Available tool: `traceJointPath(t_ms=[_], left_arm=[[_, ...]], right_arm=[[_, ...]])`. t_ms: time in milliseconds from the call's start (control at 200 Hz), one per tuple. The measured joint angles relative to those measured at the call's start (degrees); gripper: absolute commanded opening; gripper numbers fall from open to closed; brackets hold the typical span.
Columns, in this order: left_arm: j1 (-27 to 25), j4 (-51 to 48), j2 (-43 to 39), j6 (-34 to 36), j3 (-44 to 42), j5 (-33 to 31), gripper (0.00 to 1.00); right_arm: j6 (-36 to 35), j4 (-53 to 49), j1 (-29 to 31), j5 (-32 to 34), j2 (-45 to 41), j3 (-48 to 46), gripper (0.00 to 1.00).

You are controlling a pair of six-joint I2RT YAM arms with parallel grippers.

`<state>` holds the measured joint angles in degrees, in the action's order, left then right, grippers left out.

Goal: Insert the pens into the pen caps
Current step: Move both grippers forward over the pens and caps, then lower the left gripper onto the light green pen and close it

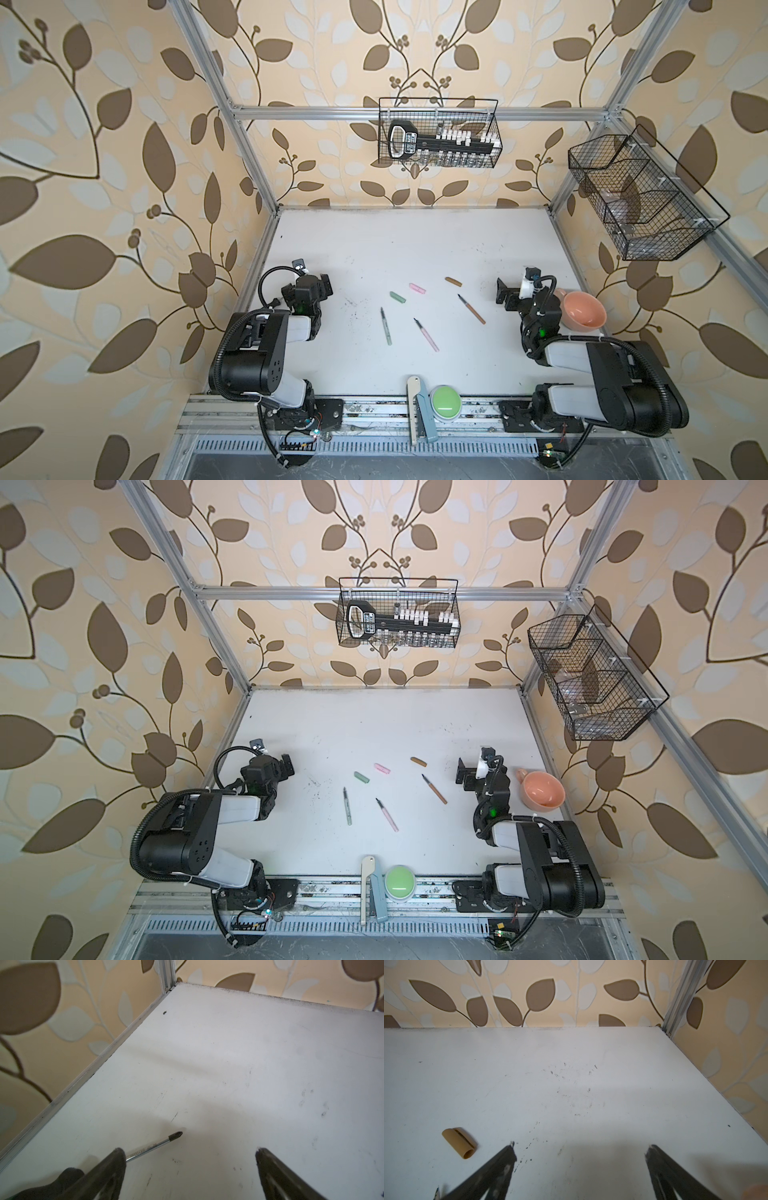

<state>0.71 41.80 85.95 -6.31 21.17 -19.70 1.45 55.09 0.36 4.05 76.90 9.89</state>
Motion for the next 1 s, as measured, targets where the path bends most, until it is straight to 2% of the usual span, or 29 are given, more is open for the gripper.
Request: traceJointPath(t_ms=[115,210,315,395,555,650,805,950,1000], left_arm=[[0.00,-0.72,-0.02,0.00,0.24,-0.02,0.99],[0.00,-9.62,-0.11,-0.22,4.63,-0.44,0.99],[-0.02,-20.79,-0.55,-1.44,13.29,-0.92,0.99],[-0.02,-30.40,-3.04,-4.98,19.45,-0.59,0.99],[-0.98,-45.46,-13.00,-14.14,24.74,7.37,0.99],[-5.22,-53.31,-18.36,-18.73,24.68,11.08,0.99],[-16.65,-61.40,-26.84,-24.96,21.27,16.46,0.99],[-22.56,-69.09,-35.28,-30.18,18.86,16.83,0.99],[-24.96,-70.99,-37.00,-32.17,18.38,16.50,0.95]], right_arm=[[0.00,-0.07,0.02,0.02,0.00,0.02,1.00],[-0.07,-3.65,0.92,1.36,-1.03,1.60,1.00],[-0.46,-12.57,3.48,4.02,-5.64,6.45,0.99],[-0.15,-19.89,6.47,6.12,-10.12,11.15,0.95],[3.48,-37.90,15.23,8.13,-16.41,22.47,0.86],[7.06,-46.77,20.68,6.99,-18.73,26.27,0.84],[12.79,-56.74,27.43,3.78,-23.37,25.49,0.82],[16.48,-62.66,32.06,2.29,-26.23,23.74,0.78],[17.38,-64.30,33.35,2.32,-27.15,23.30,0.77]])
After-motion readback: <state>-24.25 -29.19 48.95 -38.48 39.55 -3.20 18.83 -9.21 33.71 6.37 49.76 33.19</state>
